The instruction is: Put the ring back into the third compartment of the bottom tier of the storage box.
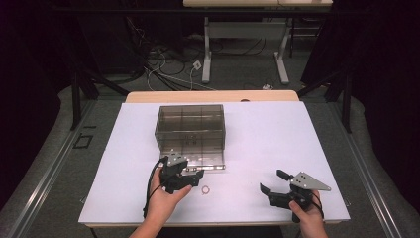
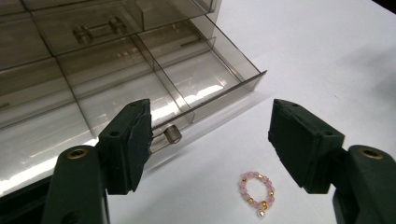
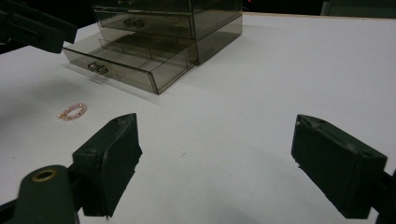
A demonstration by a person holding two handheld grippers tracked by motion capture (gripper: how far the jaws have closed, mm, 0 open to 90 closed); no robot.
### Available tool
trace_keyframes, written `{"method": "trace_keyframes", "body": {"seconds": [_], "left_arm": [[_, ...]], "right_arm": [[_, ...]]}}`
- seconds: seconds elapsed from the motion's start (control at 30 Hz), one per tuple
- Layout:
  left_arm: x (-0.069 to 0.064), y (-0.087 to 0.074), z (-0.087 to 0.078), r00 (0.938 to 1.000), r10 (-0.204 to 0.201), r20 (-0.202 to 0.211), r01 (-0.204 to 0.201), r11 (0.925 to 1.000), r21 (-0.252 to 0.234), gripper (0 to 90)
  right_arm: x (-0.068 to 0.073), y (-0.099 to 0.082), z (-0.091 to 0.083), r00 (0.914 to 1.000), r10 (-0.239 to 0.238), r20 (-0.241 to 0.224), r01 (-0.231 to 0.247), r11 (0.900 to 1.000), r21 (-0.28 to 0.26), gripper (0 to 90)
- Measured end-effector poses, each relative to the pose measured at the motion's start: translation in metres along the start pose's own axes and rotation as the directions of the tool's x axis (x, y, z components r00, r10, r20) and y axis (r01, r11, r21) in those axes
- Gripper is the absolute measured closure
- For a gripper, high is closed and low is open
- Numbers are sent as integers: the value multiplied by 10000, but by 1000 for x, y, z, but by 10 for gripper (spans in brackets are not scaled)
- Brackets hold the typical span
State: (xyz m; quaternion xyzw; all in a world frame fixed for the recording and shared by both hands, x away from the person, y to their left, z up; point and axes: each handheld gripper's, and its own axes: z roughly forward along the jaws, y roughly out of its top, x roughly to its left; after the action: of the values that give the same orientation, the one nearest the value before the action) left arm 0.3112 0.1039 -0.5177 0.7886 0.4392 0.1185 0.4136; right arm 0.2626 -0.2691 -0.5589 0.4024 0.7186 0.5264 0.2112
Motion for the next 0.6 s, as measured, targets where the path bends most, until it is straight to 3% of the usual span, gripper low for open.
{"method": "trace_keyframes", "body": {"seconds": [0.23, 0.33, 0.6], "left_arm": [[-2, -2, 5, 9993, 15, 371, -30, 9992, 397, 356], [-4, -4, 7, 9995, 92, 300, -106, 9989, 461, 384], [-8, -8, 11, 9983, 66, 573, -116, 9960, 885, 454]], "right_arm": [[0, -1, 0, 10000, 42, 16, -41, 9998, -183, 148], [0, -1, 0, 10000, -19, 16, 19, 9998, -217, 148], [0, -1, 0, 10000, -3, 24, 3, 9998, -222, 148]]}}
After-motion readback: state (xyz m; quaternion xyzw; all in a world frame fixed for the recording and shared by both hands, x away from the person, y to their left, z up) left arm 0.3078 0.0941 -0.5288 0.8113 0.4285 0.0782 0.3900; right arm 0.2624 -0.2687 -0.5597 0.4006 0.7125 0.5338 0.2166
